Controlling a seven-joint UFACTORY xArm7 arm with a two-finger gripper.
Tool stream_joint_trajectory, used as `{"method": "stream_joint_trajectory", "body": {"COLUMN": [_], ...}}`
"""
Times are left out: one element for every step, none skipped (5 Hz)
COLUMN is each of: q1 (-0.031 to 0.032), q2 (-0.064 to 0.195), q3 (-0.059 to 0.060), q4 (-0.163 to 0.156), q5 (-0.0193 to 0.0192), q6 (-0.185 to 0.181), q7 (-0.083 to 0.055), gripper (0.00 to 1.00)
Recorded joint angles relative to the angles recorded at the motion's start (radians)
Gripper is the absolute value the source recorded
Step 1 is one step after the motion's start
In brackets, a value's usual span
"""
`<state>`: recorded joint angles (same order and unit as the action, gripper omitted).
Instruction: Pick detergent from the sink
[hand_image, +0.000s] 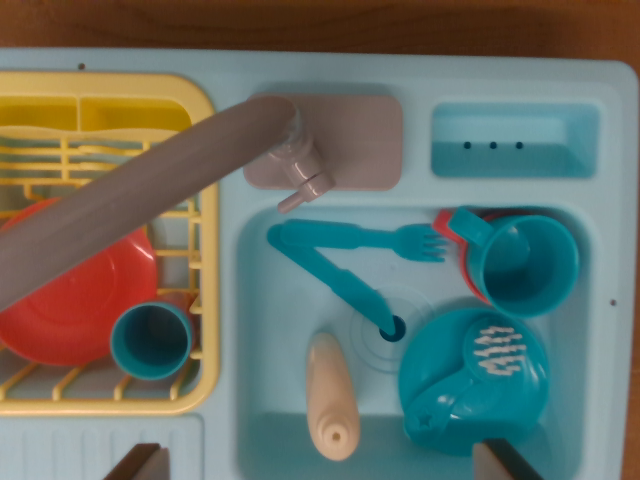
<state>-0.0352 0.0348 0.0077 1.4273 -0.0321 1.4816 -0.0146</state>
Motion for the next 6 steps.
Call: {"method": "stream_joint_trajectory", "body": {"q1": [-0.0014, -0.0014, -0.0031, -0.0031, -0.0048, -0.0048], "q2": [0.0, 0.0, 0.001, 0.001, 0.001, 0.001], "q3": [-0.004, -0.004, -0.008, -0.008, -0.012, -0.012], "q4": [-0.036, -0.036, -0.077, -0.077, -0.12, -0.12], "q5": [0.0034, 0.0034, 0.0073, 0.0073, 0.0114, 0.0114], "q6": [-0.036, -0.036, -0.078, -0.078, -0.122, -0.122], "q7": [-0.009, -0.009, -0.018, -0.018, -0.029, -0.029], "gripper": [0.0, 0.0, 0.0, 0.0, 0.0, 0.0]}}
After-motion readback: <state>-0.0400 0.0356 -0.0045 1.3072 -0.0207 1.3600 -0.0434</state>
